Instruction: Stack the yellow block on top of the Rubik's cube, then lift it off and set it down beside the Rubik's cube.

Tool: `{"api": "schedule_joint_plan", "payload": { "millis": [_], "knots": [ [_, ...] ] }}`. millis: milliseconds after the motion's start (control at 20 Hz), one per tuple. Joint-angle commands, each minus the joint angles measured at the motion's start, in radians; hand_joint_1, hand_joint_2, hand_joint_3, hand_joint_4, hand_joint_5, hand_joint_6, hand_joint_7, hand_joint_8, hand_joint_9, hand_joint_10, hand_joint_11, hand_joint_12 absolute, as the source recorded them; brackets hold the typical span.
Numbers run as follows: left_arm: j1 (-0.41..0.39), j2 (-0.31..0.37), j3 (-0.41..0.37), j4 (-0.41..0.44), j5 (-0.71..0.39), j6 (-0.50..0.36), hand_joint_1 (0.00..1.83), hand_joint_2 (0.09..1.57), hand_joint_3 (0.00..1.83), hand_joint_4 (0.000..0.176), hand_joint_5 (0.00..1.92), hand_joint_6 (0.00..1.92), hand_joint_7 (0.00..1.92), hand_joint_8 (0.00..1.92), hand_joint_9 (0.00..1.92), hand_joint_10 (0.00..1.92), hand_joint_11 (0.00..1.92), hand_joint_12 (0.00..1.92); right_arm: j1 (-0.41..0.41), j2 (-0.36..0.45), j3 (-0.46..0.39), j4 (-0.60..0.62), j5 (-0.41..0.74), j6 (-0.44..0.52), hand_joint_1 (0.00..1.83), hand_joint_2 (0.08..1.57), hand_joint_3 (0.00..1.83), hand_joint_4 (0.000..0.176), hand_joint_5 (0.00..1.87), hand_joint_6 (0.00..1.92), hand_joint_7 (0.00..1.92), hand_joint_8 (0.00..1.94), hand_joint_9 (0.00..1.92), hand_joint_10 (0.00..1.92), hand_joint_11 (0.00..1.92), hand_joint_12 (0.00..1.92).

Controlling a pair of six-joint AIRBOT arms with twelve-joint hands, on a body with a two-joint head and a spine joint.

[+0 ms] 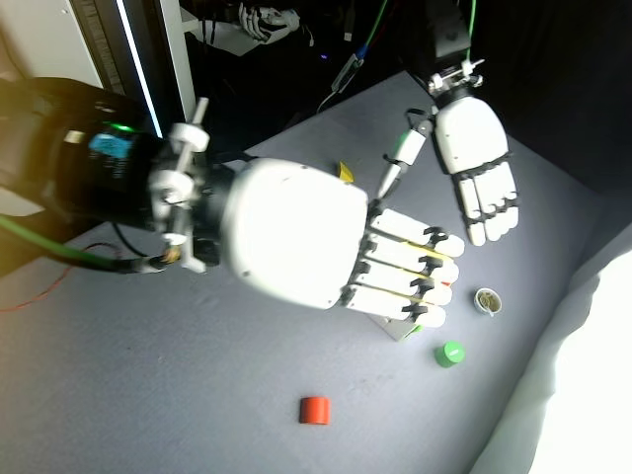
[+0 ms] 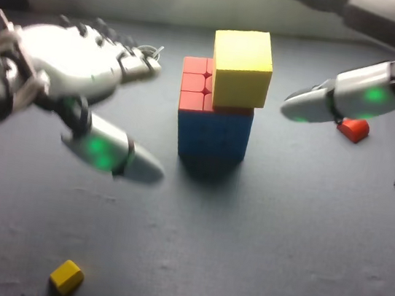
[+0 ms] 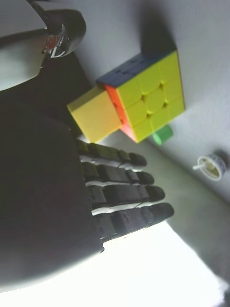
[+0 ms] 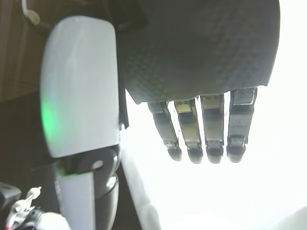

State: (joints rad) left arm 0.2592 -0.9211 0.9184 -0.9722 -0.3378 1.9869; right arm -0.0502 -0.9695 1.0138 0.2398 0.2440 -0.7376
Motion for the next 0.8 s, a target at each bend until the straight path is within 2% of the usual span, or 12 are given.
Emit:
{"api": "schedule_joint_plan", "payload": {
  "millis": [0,100,150,300,350,400,450,500,550,600,650,750],
  "knots": [
    [0.005,0.025,-0.007,0.096,-0.036,-0.08,0.16,0.85,0.0,0.0,0.05,0.0,0.06,0.0,0.07,0.0,0.0,0.25,0.018,0.007,0.018,0.034,0.097,0.002,1.1,0.9,0.0,0.0,0.0,0.0,0.0,0.0,0.0,0.0,0.0,0.0],
    [0.053,0.058,-0.043,0.338,-0.036,-0.31,0.2,0.84,0.0,0.0,0.05,0.0,0.05,0.0,0.08,0.0,0.0,0.26,0.033,-0.034,0.07,0.089,0.06,0.0,1.16,0.91,0.0,0.0,0.0,0.0,0.0,0.0,0.0,0.0,0.0,0.0],
    [0.069,0.08,-0.063,0.433,-0.036,-0.386,0.2,0.83,0.0,0.0,0.05,0.0,0.06,0.0,0.08,0.0,0.0,0.27,0.036,-0.05,0.093,0.117,0.057,0.001,1.18,0.89,0.0,0.0,0.0,0.0,0.0,0.0,0.0,0.0,0.0,0.0],
    [0.093,0.15,-0.128,0.688,-0.039,-0.555,0.22,0.83,0.0,0.0,0.08,0.01,0.08,0.0,0.1,0.0,0.0,0.32,0.04,-0.09,0.149,0.127,0.001,0.057,1.14,0.89,0.0,0.0,0.0,0.0,0.0,0.0,0.0,0.0,0.0,0.0],
    [0.097,0.163,-0.139,0.748,-0.038,-0.605,0.22,0.83,0.0,0.0,0.1,0.01,0.09,0.01,0.11,0.01,0.0,0.33,0.035,-0.1,0.165,0.127,-0.01,0.065,1.14,0.9,0.0,0.0,0.0,0.0,0.0,0.0,0.0,0.0,0.0,0.0],
    [0.103,0.182,-0.155,0.857,-0.038,-0.684,0.2,0.84,0.0,0.0,0.09,0.01,0.09,0.01,0.12,0.01,0.0,0.33,0.024,-0.115,0.19,0.122,-0.023,0.095,1.15,0.89,0.0,0.0,0.0,0.0,0.0,0.0,0.0,0.0,0.0,0.0],
    [0.109,0.197,-0.167,0.935,-0.038,-0.75,0.21,0.84,0.0,0.0,0.11,0.0,0.11,0.01,0.13,0.01,0.0,0.38,0.016,-0.125,0.207,0.063,-0.025,0.163,1.17,0.88,0.0,0.0,0.0,0.0,0.0,0.0,0.0,0.0,0.0,0.0],
    [0.12,0.218,-0.18,1.035,-0.049,-0.845,0.23,0.84,0.0,0.0,0.1,0.0,0.09,0.0,0.11,0.0,0.0,0.33,0.011,-0.133,0.224,-0.04,-0.021,0.277,1.15,0.89,0.0,0.0,0.0,0.0,0.0,0.0,0.0,0.0,0.0,0.0],
    [0.149,0.238,-0.189,1.162,-0.125,-0.969,0.2,0.84,0.0,0.0,0.07,0.0,0.07,0.0,0.09,0.0,0.0,0.28,0.007,-0.138,0.232,-0.104,0.004,0.339,1.12,0.9,0.0,0.0,0.0,0.0,0.0,0.0,0.0,0.0,0.0,0.0],
    [0.188,0.255,-0.189,1.265,-0.22,-1.096,0.19,0.85,0.0,0.0,0.08,0.0,0.09,0.01,0.1,0.01,0.0,0.29,0.008,-0.142,0.237,-0.122,0.012,0.348,1.17,0.9,0.0,0.0,0.0,0.0,0.0,0.0,0.0,0.0,0.0,0.0],
    [0.203,0.262,-0.189,1.315,-0.245,-1.158,0.18,0.86,0.01,0.0,0.09,0.01,0.1,0.01,0.11,0.01,0.0,0.29,0.01,-0.146,0.245,-0.166,0.015,0.397,1.18,0.9,0.0,0.0,0.0,0.0,0.0,0.0,0.0,0.0,0.0,0.0],
    [0.204,0.274,-0.193,1.461,-0.224,-1.27,0.2,0.86,0.0,0.0,0.11,0.0,0.12,0.0,0.13,0.0,0.0,0.34,0.003,-0.162,0.27,-0.244,0.04,0.517,1.15,0.93,0.0,0.0,0.0,0.0,0.0,0.0,0.0,0.0,0.0,0.0]
  ]
}}
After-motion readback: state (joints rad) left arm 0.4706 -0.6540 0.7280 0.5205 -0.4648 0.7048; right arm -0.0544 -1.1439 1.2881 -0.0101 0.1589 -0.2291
